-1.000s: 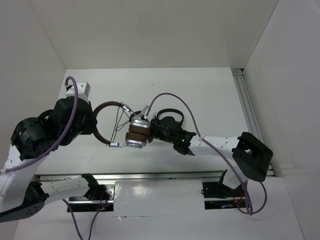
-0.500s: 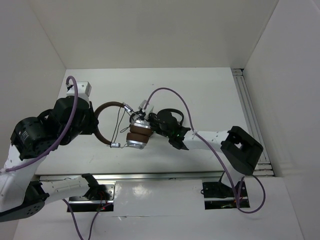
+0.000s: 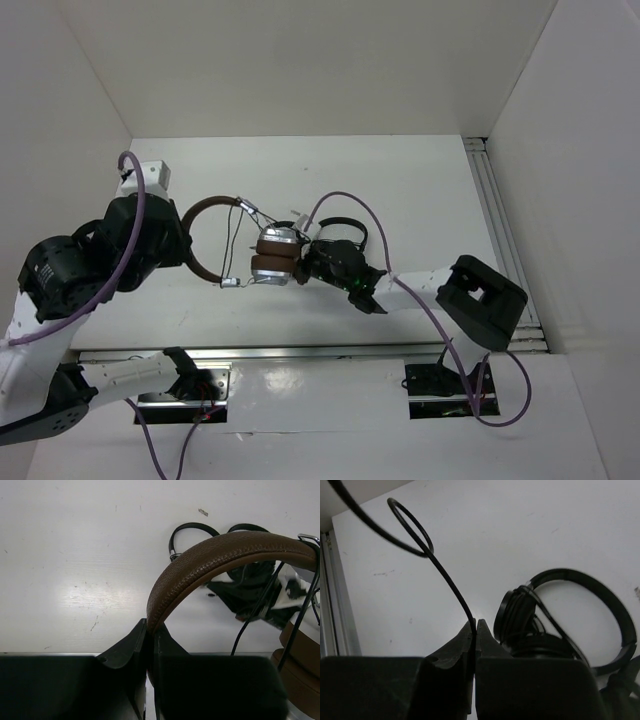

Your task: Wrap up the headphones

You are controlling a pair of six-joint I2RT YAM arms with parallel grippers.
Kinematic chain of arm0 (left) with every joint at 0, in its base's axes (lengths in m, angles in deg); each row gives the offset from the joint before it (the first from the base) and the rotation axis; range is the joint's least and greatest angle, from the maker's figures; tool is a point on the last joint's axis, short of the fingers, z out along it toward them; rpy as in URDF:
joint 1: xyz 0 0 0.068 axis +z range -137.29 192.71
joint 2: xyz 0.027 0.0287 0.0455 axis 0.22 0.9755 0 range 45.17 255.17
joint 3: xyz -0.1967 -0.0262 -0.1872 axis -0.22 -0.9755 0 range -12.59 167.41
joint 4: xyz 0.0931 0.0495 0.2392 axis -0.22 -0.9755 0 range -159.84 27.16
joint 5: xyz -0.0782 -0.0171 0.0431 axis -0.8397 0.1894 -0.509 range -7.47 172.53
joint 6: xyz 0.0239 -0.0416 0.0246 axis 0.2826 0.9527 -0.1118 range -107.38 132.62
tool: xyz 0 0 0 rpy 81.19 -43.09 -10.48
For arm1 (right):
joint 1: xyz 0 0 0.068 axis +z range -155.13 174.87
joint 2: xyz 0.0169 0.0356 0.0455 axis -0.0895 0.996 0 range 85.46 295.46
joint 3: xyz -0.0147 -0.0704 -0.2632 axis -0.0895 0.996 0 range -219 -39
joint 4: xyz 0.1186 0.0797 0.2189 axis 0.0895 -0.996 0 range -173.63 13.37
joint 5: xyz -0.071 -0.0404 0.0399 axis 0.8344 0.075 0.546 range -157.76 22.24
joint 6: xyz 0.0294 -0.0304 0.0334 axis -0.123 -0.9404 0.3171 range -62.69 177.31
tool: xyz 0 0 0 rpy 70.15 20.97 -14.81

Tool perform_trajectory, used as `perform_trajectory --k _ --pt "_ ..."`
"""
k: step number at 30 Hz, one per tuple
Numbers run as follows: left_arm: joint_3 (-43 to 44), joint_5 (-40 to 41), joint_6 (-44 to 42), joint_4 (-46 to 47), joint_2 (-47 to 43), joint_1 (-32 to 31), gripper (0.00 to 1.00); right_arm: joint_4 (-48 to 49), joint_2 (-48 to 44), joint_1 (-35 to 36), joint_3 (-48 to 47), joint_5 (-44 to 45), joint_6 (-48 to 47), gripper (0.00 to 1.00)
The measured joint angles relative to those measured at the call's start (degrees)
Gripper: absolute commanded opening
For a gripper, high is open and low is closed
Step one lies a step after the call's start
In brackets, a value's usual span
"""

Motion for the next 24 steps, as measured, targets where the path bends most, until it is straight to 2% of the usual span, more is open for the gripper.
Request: perform_trajectory --k 3,7,15,21,24 --pt "0.37 2.32 2.73 0.15 -0.24 0.33 0.0 2.03 -1.33 2.4 5.14 1.38 1.22 0.0" --pt "3.96 5.31 5.7 0.61 1.18 1.86 0.0 3.28 -3.45 9.25 9.51 4.81 1.42 0.0" --pt "7.43 5.29 7.54 5.73 7.72 8.35 0.0 2.56 -4.55 22.73 10.05 19.19 0.94 0.0" --pt "2.16 1.03 8.48 10.56 13.27 15.72 0.0 -3.08 -4.63 31.28 6.43 32.52 -0.9 0.0" --pt "-1.92 -1.29 8.5 13.07 14.19 20.94 0.0 -7.5 -5.77 35.5 2.82 36.11 -1.95 0.0"
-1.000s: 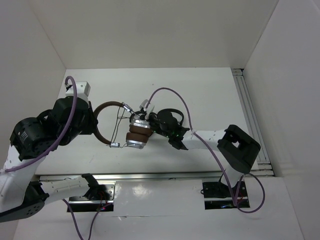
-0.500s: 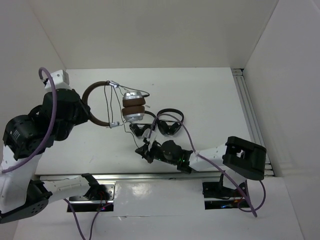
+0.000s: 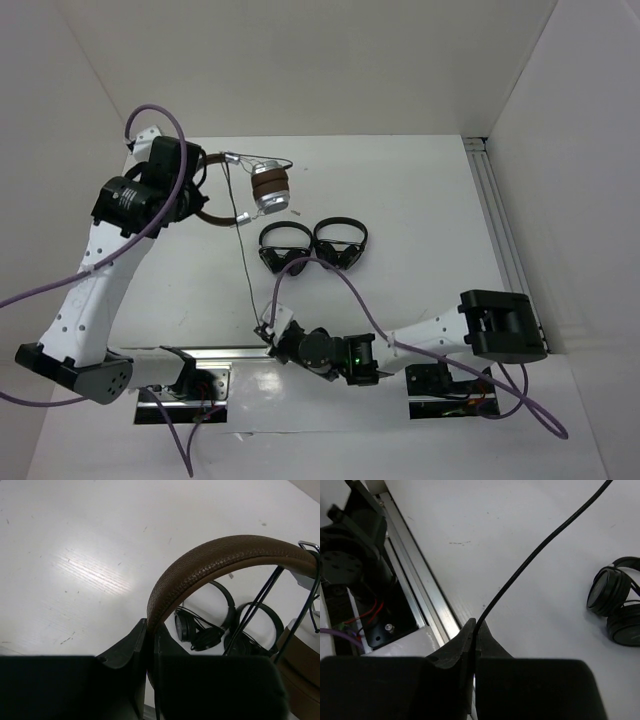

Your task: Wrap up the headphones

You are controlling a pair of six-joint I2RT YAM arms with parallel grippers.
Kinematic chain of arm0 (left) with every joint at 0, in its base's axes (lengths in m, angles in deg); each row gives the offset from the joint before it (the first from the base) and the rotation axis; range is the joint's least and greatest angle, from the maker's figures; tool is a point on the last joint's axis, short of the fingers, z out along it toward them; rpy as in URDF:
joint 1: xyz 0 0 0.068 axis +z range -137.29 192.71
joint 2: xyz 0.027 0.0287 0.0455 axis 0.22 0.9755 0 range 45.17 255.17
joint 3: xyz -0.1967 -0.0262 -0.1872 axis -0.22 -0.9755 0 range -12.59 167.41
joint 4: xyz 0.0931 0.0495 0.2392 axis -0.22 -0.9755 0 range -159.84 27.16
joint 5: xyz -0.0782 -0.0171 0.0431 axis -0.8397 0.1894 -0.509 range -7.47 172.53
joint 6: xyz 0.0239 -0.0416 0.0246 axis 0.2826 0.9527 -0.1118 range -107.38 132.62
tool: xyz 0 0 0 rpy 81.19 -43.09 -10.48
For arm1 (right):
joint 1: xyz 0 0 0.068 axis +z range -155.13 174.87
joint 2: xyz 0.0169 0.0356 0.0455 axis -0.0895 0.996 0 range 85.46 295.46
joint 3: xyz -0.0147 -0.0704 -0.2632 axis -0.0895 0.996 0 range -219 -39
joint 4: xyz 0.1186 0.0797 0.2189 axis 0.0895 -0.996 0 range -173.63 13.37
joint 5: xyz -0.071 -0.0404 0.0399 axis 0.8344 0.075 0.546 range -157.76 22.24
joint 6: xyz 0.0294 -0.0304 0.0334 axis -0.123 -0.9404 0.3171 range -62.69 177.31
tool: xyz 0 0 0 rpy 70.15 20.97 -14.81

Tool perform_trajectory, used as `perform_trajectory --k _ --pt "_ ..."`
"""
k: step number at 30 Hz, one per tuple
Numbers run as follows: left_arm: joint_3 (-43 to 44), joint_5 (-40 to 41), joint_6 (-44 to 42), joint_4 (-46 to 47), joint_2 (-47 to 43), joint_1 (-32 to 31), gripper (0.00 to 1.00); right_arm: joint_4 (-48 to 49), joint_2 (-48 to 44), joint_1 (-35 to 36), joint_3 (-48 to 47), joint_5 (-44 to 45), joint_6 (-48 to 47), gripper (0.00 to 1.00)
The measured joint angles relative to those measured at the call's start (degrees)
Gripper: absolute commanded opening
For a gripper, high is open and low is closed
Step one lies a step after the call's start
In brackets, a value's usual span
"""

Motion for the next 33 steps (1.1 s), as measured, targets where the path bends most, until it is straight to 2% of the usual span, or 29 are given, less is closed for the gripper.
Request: perform_trajectory --k 7,13,16,24,28,33 --pt "-10.27 -2.62 -1.99 4.59 0.0 9.68 0.0 -8.39 -4.42 6.43 -6.64 6.99 -3.61 0.0" --pt "-19.98 -3.63 -5.86 7.1 0.17 11.04 0.0 -16.35 -9.35 7.89 -11.78 9.16 -7.1 0.0" --pt "-22.16 -3.28 -8.04 8.09 0.87 8.35 0.0 -21.33 -9.4 7.89 -15.69 10.03 -9.84 0.0" --pt "-30.97 -2.69 -14.95 13.38 -0.11 -3.69 0.0 -37.2 -9.16 4.85 -27.26 9.84 -18.69 0.0" --pt "-35.41 -1.25 -17.03 13.6 -4.15 -10.95 0.0 -46.58 -8.87 1.11 -33.97 9.64 -22.62 0.0" --pt "-37.42 -1.03 -18.36 13.84 -9.46 -19.87 0.0 -52.09 -9.03 -1.53 -37.09 10.97 -26.03 0.0"
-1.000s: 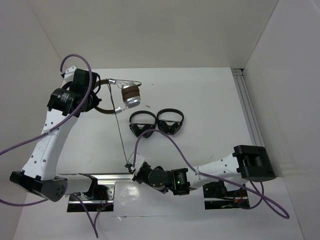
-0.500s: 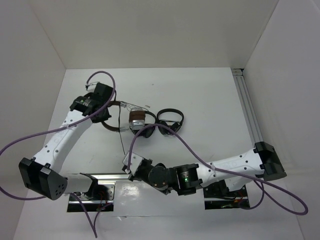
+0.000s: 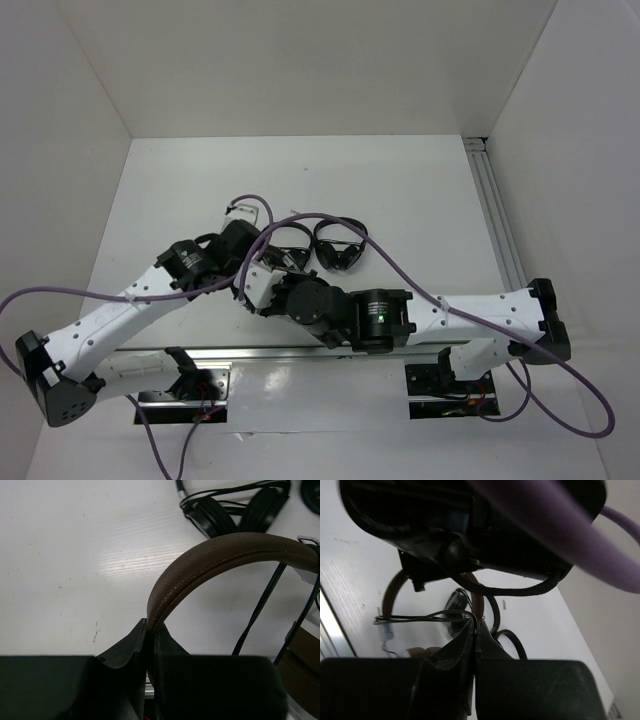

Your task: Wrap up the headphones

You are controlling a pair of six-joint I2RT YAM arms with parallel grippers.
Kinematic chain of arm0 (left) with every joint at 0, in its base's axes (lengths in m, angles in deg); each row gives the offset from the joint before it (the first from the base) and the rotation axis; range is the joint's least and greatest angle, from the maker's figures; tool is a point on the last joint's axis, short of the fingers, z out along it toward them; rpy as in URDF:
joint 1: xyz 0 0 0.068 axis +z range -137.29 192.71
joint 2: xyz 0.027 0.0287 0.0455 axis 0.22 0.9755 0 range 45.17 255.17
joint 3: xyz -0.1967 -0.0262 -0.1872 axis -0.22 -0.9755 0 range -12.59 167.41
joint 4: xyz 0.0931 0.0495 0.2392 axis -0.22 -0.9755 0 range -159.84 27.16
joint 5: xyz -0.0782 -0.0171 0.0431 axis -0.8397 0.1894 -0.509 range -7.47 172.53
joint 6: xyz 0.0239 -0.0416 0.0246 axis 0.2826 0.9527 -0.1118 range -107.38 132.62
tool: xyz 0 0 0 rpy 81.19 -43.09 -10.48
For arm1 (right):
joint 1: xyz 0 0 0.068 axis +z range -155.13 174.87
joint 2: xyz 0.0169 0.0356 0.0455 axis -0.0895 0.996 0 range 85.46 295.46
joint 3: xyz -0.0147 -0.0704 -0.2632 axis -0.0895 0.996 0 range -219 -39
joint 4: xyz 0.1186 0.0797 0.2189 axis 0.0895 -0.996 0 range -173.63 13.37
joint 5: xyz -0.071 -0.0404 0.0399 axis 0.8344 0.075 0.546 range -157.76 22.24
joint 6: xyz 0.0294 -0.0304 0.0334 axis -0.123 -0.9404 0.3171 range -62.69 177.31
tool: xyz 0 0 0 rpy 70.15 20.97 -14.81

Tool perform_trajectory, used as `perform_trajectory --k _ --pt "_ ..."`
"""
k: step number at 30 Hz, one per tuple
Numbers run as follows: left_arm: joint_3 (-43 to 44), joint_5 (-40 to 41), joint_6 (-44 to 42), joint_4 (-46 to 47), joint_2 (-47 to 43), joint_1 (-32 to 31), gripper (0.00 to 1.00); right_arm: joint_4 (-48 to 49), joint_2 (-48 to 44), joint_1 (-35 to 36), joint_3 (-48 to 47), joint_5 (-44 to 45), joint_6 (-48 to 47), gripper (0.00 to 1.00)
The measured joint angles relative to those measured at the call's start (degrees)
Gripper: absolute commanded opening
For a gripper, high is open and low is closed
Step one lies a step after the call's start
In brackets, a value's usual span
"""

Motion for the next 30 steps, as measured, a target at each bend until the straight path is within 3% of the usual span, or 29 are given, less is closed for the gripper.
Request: perform_trajectory --k 7,13,21,30 --pt "0.0 -1.14 -1.36 -2.01 -3.21 -7.23 0.0 -4.22 -2.6 -0.02 0.57 3.08 -3.37 0.0" --pt "0.42 -6.64 -1.64 -2.01 -8.0 -11.98 0.0 -5.11 -8.55 -3.37 4.0 1.14 -5.42 0.0" --pt "3.76 -13.27 -4.35 -1.53 -11.37 -12.24 0.0 -8.11 -9.22 -15.54 4.33 -11.54 -5.4 0.0" --pt "8.48 -12.11 -5.07 -1.77 -14.36 -12.15 0.0 -10.91 -9.16 -28.22 4.31 -33.35 -1.22 0.0"
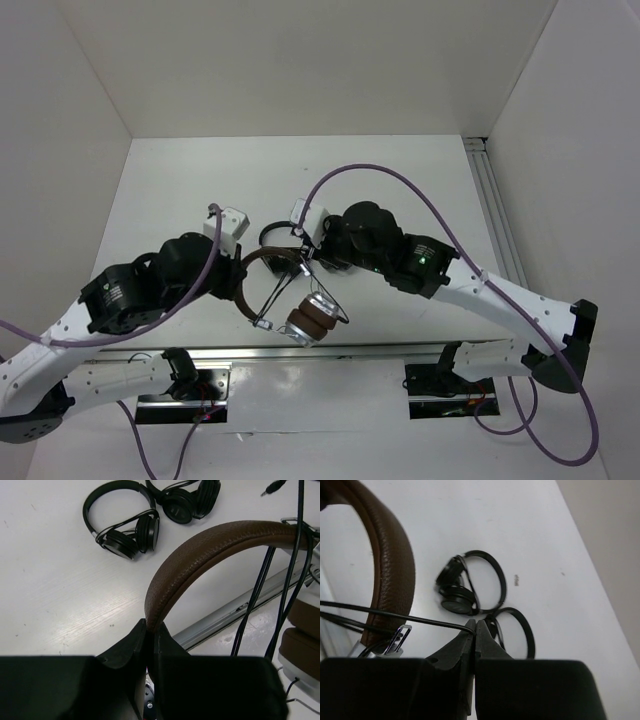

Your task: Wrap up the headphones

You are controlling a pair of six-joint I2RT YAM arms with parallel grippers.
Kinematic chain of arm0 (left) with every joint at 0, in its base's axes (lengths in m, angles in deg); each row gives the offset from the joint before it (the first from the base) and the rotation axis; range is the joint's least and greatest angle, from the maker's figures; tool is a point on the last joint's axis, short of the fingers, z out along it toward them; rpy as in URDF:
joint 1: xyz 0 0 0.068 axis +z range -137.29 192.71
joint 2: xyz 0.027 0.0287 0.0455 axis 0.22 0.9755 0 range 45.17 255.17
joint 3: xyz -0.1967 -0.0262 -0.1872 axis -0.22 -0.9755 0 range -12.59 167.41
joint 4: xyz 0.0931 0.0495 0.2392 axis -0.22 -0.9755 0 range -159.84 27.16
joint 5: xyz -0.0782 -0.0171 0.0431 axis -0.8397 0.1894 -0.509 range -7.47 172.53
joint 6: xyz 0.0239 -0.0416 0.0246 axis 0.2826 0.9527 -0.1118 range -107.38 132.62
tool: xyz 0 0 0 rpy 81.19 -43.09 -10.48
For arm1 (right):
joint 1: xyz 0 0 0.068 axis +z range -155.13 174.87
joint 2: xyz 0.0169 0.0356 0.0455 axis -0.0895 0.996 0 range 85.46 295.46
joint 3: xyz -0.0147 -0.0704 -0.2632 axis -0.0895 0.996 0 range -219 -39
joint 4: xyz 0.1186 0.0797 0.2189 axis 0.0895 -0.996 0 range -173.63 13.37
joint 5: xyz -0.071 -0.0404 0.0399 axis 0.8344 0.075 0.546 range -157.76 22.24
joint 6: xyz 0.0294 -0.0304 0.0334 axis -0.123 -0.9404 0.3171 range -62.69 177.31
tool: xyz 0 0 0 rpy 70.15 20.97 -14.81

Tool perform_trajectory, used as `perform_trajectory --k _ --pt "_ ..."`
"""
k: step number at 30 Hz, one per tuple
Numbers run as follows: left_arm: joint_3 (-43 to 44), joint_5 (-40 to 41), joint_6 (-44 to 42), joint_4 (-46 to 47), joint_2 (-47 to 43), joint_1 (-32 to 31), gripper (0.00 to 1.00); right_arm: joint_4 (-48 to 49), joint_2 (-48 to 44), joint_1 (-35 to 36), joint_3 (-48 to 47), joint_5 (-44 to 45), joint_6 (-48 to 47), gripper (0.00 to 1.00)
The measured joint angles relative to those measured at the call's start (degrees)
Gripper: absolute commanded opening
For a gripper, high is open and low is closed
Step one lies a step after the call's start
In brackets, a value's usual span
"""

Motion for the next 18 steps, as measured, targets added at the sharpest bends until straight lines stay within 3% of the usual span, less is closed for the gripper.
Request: perform_trajectory --k 7,10,14,18 --pt "0.09 1.07 -2.56 -0.07 -2.91 0.0 0.0 0.9 1.4 -4.33 -0.11 -14.78 3.26 0.1" --pt "0.09 1.07 -2.62 0.37 -2.8 0.0 0.0 1.84 1.6 -6.14 0.37 -19.08 4.46 0.19" --pt "0.37 0.94 -2.58 0.5 -2.56 -0.11 0.0 4.72 1.6 -7.56 2.95 -21.46 5.7 0.28" --pt "1.73 1.79 -2.23 1.6 -1.51 -0.2 0.0 6.8 1.7 -8.2 6.23 -22.36 6.78 0.31"
